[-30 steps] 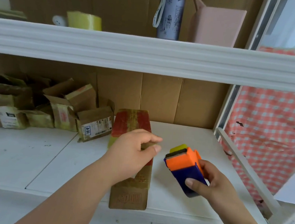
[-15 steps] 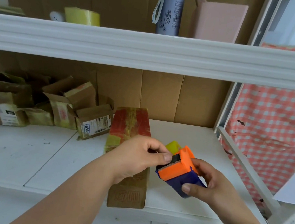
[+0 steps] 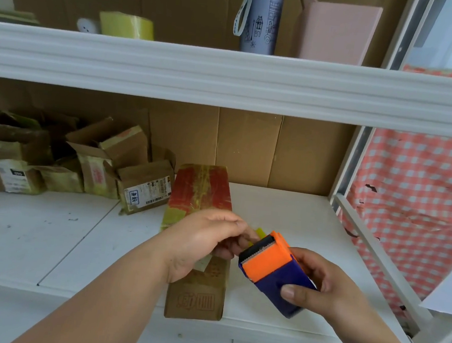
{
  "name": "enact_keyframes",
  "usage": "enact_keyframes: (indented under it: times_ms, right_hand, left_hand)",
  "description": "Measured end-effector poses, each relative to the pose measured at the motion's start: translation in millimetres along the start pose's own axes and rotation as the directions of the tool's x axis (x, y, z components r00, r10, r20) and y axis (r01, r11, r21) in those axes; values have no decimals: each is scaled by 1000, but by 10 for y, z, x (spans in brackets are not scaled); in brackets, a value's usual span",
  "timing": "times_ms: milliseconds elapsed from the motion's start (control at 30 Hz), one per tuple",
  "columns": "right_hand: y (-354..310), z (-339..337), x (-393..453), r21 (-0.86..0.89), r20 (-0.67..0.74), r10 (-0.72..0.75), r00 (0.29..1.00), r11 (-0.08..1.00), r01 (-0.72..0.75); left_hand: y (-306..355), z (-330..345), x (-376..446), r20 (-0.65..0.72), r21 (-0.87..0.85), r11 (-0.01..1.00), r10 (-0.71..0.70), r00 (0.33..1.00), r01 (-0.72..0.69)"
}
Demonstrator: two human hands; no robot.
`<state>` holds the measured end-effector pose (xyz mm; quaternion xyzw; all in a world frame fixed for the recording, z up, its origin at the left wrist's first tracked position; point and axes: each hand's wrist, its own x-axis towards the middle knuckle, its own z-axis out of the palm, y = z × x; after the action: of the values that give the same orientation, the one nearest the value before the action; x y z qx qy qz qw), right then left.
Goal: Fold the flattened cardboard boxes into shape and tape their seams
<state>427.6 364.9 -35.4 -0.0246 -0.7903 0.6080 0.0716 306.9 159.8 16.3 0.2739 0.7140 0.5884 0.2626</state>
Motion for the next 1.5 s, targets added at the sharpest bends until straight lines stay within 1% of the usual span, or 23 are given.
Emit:
enact_keyframes:
  times_ms: [67,133,200,267,333,500,633,700,900,1067,1200,1333,1500]
  right_hand:
    - [-19,-3,-18,19,18,12,1000,1000,-12]
    - [-31,-8,-34,26,32,23,999,999,-24]
    - [-48,-5,-52,10,43,35,998,999,-36]
    - [-65,8,-58,-32,51,50,997,998,-49]
    - [-75,17,-64,-72,54,56,997,996,-52]
    - [-101,15,-103,-111,43,56,998,993,-51]
    - [-131,25,-133,-83,44,61,997,995,-57]
    - [-155,50,-137,-99,46,62,997,993,-57]
    - [-211,126,-161,-153,0,63,998,986,-62]
    - [-251,182,-144,-240,-64,24,998,970,-39]
    - [-299,180,-122,-256,-49,29,998,966,-41]
    - [-325,162,-90,-265,-30,21,999,964,-28]
    - [-313,148,-80,-278,-14,-1,1000,961,-3]
  left_hand:
    - [13,-23,-2,52,-85,996,-29,998,33]
    - [41,-15,-21,40,-61,997,-45,998,48]
    - [56,9,-35,-35,107,994,-8,999,12]
    - [51,20,-40,-80,280,959,57,995,-33]
    - [35,14,-34,-89,331,943,65,994,-32]
    - [18,-4,-57,-88,338,940,-9,996,38]
    - [17,18,-92,-114,221,972,-54,992,78]
    - [20,47,-102,-145,181,980,-61,988,87]
    - [13,50,-124,-177,189,975,-84,981,118]
    - [60,43,-135,-183,214,975,-22,983,62]
    - [74,22,-135,-225,285,958,47,973,20]
    - [116,8,-144,-231,363,932,93,968,-3]
    - [173,-53,-168,-234,374,927,118,965,-23]
